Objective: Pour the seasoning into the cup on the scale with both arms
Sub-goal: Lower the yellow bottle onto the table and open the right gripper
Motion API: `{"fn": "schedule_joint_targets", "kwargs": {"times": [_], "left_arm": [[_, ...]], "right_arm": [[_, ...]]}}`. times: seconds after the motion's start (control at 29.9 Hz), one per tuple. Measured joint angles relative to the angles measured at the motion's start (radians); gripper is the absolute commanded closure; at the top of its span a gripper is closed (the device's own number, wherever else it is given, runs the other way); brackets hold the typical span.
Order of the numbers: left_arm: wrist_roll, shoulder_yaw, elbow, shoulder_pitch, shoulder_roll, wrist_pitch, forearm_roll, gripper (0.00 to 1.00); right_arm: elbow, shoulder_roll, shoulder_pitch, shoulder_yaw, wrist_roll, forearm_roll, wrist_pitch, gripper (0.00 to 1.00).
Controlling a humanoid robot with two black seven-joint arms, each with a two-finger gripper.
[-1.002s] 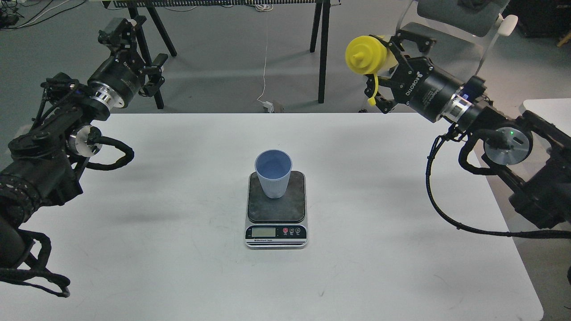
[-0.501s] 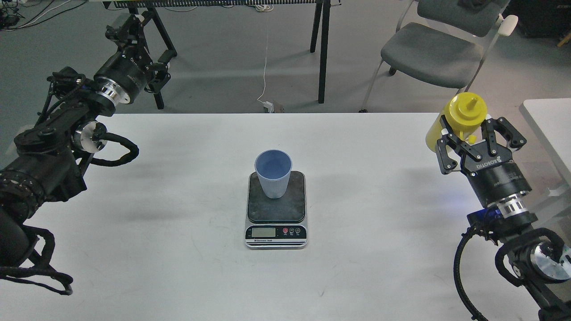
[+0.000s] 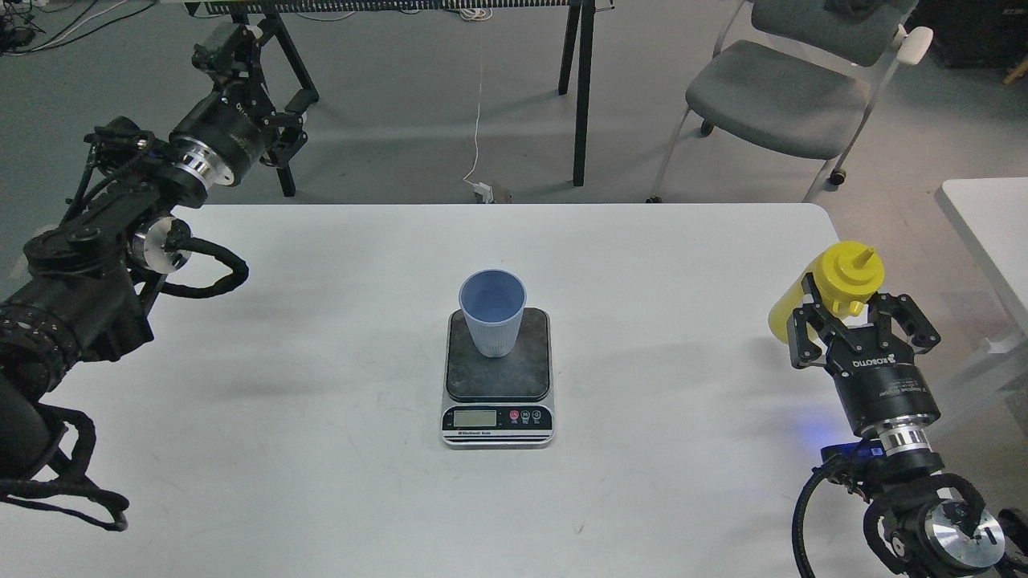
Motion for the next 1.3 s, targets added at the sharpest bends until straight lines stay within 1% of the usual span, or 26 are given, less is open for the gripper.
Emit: {"fn": "schedule_joint_targets", "kwargs": {"times": [0.17,0.5,0.87,1.3], "left_arm": [[0.000,0.001,-0.001,0.000,0.003,0.000,0.000,0.03],[0.000,0.002,-0.001,0.002,0.000,0.000,0.000,0.03],[0.000,0.002,-0.001,0.002,-0.001,0.000,0.001,0.03],[0.000,0.002,-0.001,0.001,-0.001,0.000,0.001,0.03]], "right_arm": [[-0.059,0.024,0.016,0.000,0.000,0.000,0.000,0.85],[-0.092,0.046,0.017,0.000,0.003,-0.001,0.000,0.84],[-0.191,0.094,0.059,-0.010,0.003,-0.001,0.000,0.84],[-0.250,0.102,0.064,-0.018,0.003,-0.002,0.001,0.82]]}}
